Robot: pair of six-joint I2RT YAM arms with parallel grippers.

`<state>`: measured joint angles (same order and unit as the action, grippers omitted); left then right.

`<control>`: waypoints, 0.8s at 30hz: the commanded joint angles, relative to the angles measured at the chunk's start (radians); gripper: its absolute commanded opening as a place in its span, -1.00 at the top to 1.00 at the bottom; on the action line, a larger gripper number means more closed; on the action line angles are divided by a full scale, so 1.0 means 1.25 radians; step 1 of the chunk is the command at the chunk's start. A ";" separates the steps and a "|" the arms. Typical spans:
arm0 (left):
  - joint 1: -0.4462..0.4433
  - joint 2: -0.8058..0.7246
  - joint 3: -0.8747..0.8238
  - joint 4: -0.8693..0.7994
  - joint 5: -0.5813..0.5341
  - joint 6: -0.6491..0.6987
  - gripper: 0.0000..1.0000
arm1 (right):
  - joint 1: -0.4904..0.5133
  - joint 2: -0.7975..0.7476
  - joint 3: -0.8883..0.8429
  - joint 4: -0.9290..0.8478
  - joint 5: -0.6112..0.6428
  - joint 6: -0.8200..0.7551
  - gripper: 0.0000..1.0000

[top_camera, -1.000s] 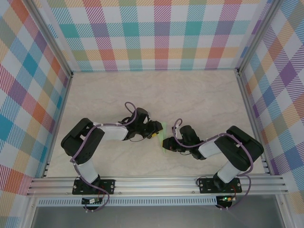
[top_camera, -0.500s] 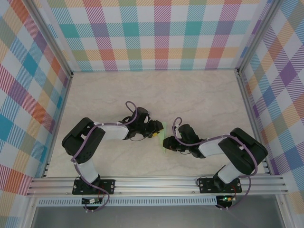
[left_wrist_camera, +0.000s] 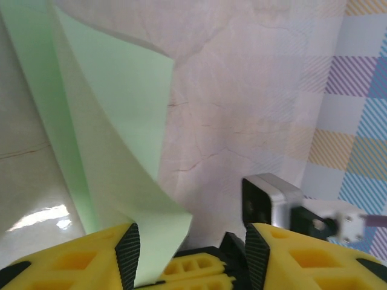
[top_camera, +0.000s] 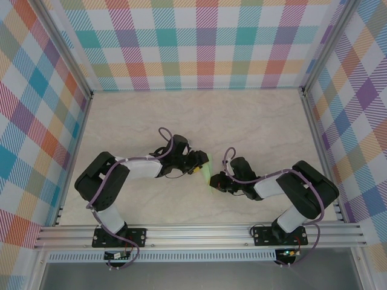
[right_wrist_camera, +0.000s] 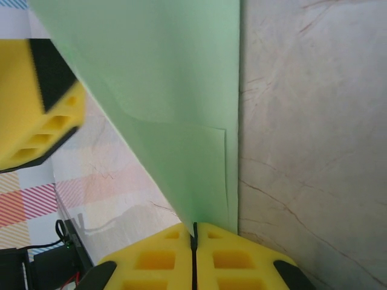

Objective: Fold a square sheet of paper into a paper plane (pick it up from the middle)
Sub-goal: Fold the wing for the fifth time at the center of the table.

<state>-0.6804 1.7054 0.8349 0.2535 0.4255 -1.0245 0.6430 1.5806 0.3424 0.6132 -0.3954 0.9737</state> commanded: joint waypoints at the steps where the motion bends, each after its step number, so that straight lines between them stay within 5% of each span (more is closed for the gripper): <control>1: -0.007 -0.045 0.001 -0.010 -0.017 0.012 -0.07 | -0.012 0.018 -0.025 0.037 -0.021 0.040 0.87; 24: -0.016 0.088 0.006 0.164 0.074 -0.034 -0.09 | -0.039 0.064 -0.017 0.030 -0.063 0.092 0.82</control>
<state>-0.6926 1.8042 0.8326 0.3943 0.4934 -1.0489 0.5964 1.6367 0.3271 0.7136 -0.4915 1.0924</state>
